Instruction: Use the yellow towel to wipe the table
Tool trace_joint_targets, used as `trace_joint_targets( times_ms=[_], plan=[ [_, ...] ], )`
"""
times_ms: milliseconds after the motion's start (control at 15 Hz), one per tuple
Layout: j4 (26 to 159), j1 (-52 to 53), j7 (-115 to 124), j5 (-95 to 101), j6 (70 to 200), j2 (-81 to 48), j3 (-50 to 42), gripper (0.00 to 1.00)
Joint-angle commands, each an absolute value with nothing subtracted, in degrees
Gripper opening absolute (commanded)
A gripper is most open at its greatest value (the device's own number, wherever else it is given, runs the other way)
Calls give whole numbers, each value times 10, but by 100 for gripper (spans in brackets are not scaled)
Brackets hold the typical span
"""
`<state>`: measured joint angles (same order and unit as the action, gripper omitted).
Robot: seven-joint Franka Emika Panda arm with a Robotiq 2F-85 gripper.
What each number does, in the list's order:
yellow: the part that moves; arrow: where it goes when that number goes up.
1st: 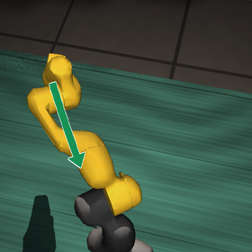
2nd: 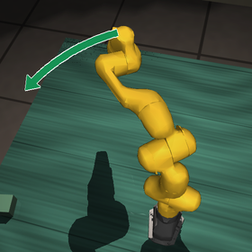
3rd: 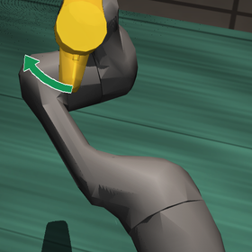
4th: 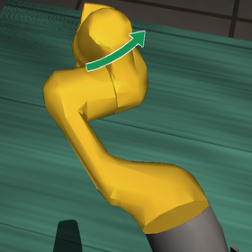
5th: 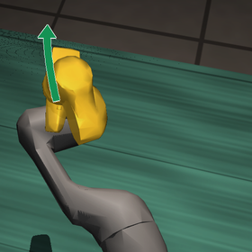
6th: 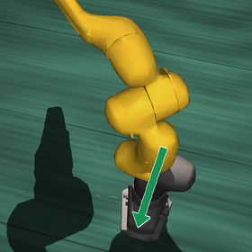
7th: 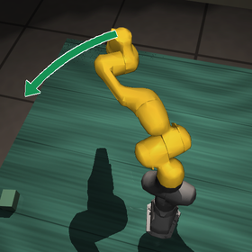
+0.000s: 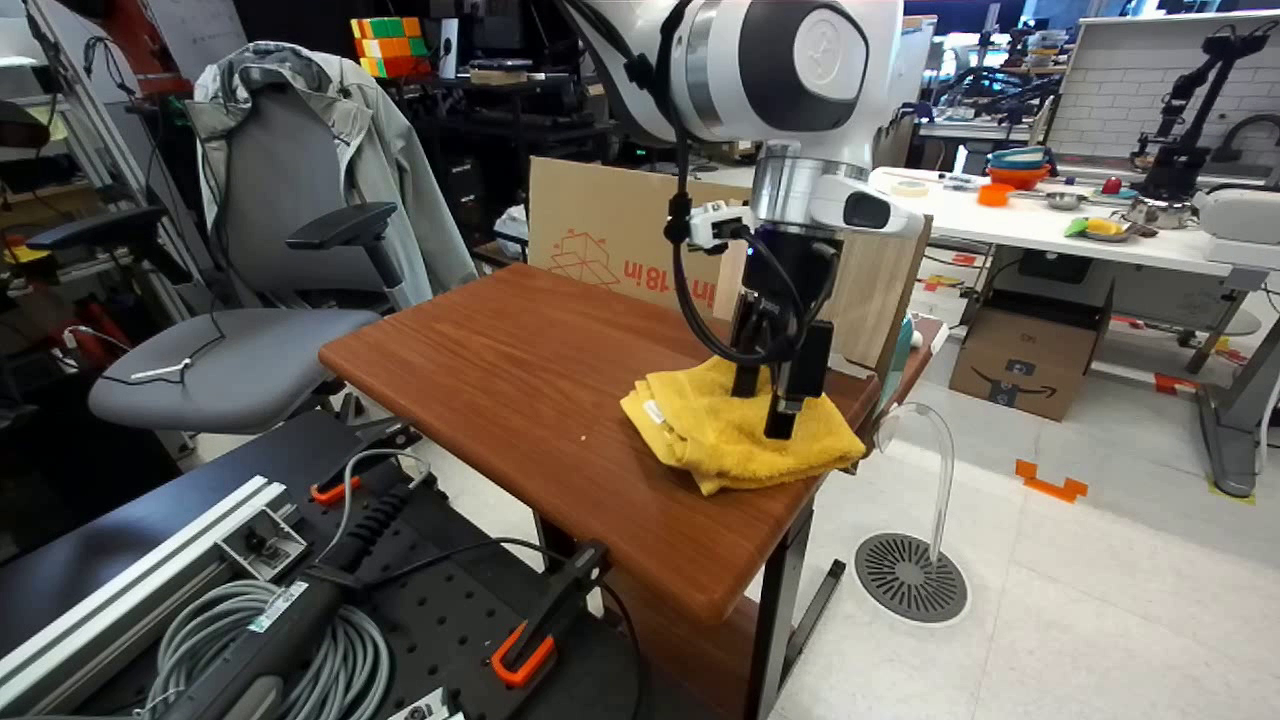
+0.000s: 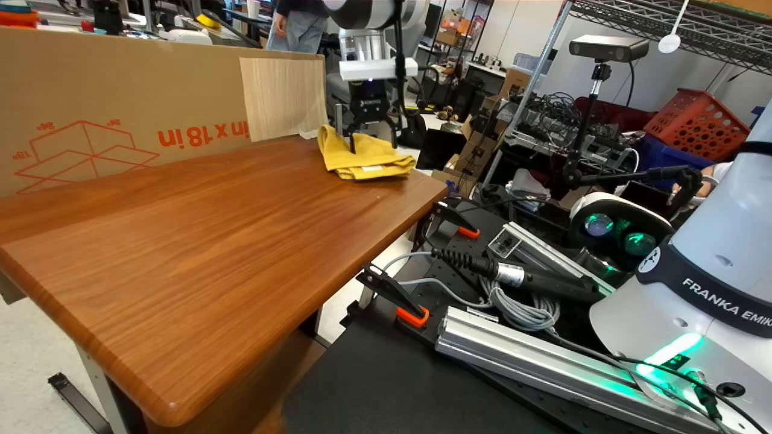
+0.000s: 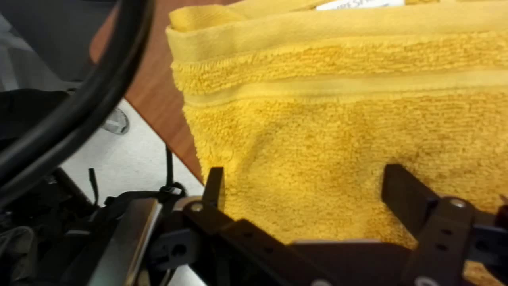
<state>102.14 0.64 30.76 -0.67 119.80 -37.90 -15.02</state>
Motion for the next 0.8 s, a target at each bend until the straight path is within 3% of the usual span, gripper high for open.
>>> trace_joint_targets(
  times_ms=[0, 267, 667, 733],
  plan=[
    [1109, 19, 331, 50, 1188, -311, -168, 100],
    [1153, 5, 317, 53, 1201, -273, -156, 100],
    [1241, -12, 265, 7, 1271, -95, -127, 100],
    [1182, -9, 293, 31, 1249, -176, -130, 100]
  ],
)
